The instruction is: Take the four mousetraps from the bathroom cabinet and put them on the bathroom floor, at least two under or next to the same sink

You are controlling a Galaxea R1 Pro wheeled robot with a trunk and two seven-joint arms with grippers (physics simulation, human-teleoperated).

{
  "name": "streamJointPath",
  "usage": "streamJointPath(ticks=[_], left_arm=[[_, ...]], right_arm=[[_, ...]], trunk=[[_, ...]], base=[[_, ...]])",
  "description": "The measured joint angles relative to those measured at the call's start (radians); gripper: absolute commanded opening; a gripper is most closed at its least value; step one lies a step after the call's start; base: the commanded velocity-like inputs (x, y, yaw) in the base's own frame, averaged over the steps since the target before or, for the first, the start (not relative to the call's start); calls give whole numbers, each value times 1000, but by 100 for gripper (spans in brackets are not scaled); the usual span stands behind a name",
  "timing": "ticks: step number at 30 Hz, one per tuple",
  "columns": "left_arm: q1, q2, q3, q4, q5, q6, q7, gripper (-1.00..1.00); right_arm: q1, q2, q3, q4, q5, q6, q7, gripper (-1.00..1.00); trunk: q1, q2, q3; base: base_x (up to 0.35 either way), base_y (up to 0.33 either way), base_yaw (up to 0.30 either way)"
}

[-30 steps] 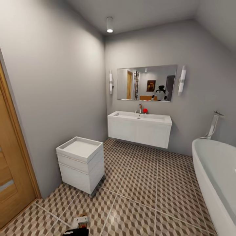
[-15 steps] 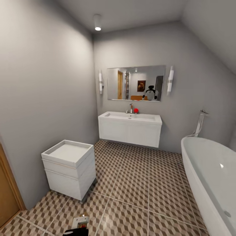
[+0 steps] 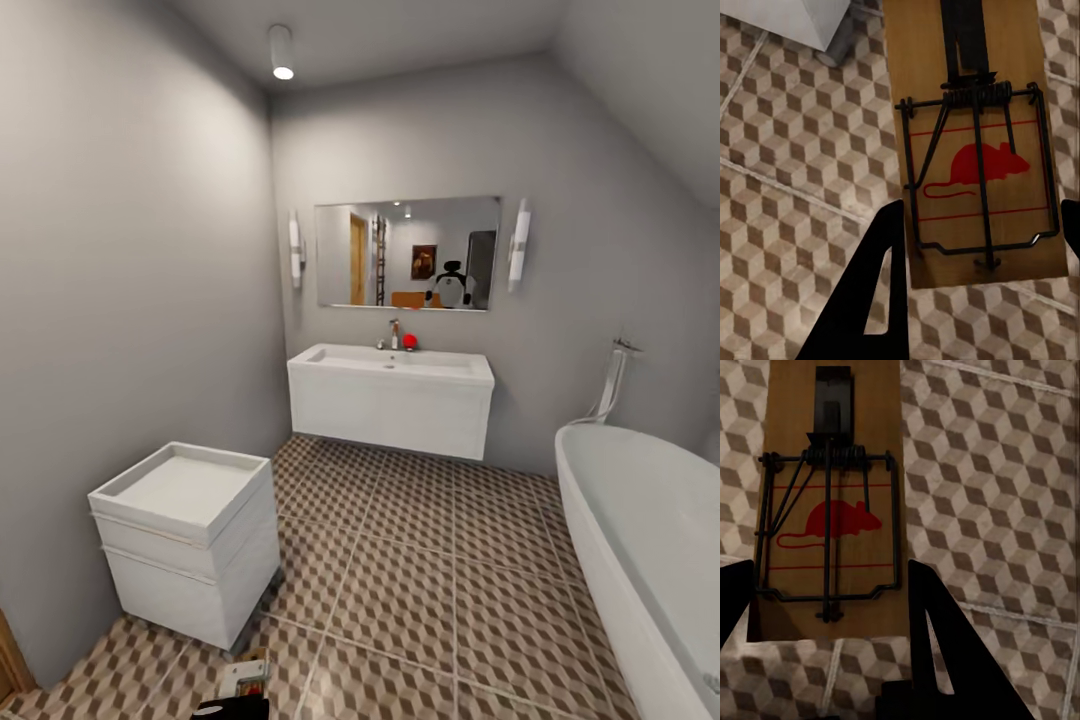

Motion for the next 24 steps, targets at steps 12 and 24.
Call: streamJointPath(ticks=[12,24], left_arm=[[0,-1,0,0,0,-1,0,-100],[0,1,0,-1,-1,-1,0,-100]], right_arm=[[0,0,0,0,0,0,0,-100],[0,2,0,0,0,0,0,-100]], trunk=[[0,0,0],[0,0,-1]], base=[[323,0,-276],[323,0,-44]])
